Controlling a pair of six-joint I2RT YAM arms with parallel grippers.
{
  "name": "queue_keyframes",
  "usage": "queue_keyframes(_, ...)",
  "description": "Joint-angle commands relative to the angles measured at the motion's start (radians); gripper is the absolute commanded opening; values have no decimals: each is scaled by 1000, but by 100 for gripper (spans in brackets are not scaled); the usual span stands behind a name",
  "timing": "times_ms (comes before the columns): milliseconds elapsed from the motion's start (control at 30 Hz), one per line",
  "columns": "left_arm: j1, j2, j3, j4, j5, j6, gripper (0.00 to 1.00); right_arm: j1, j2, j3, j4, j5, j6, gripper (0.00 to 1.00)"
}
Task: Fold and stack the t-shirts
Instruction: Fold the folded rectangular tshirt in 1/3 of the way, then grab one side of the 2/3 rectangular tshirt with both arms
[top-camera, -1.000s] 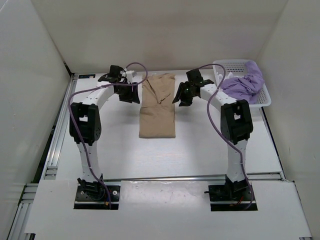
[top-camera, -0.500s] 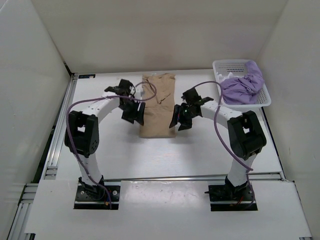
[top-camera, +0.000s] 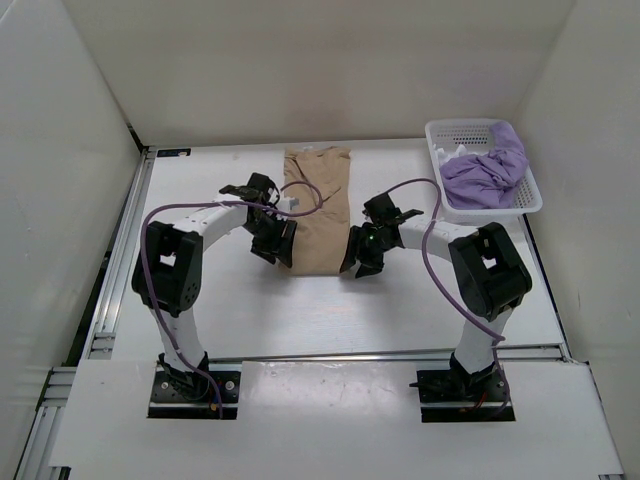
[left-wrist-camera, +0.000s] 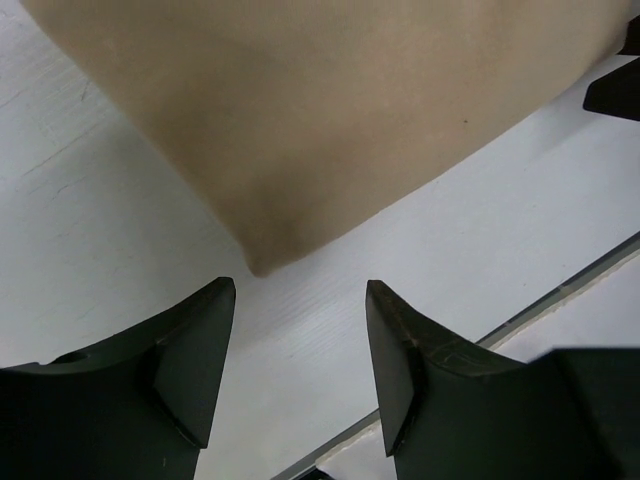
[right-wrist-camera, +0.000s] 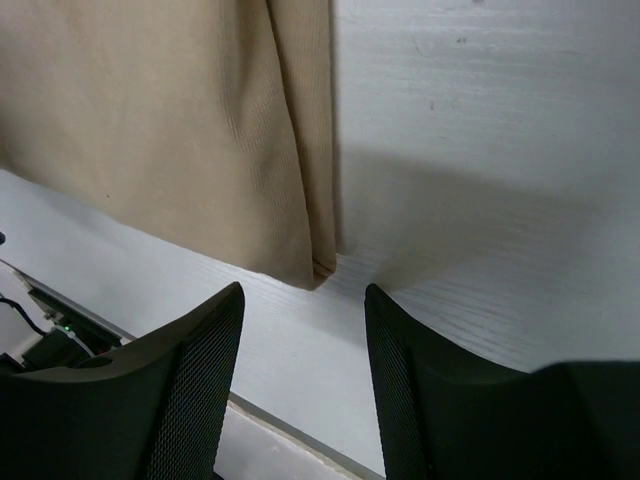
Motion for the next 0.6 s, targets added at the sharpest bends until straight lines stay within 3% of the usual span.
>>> queue_keyframes(0, 2, 0, 1, 31, 57, 5, 64, -1, -12, 10, 39, -11, 8, 56)
queue_keyframes(267, 2, 29, -18, 31, 80, 5, 53, -1, 34, 49, 48, -21, 17, 48)
queue_keyframes(567, 2, 40, -47, 31, 80, 5, 49, -1, 43, 49, 39, -21, 17, 46)
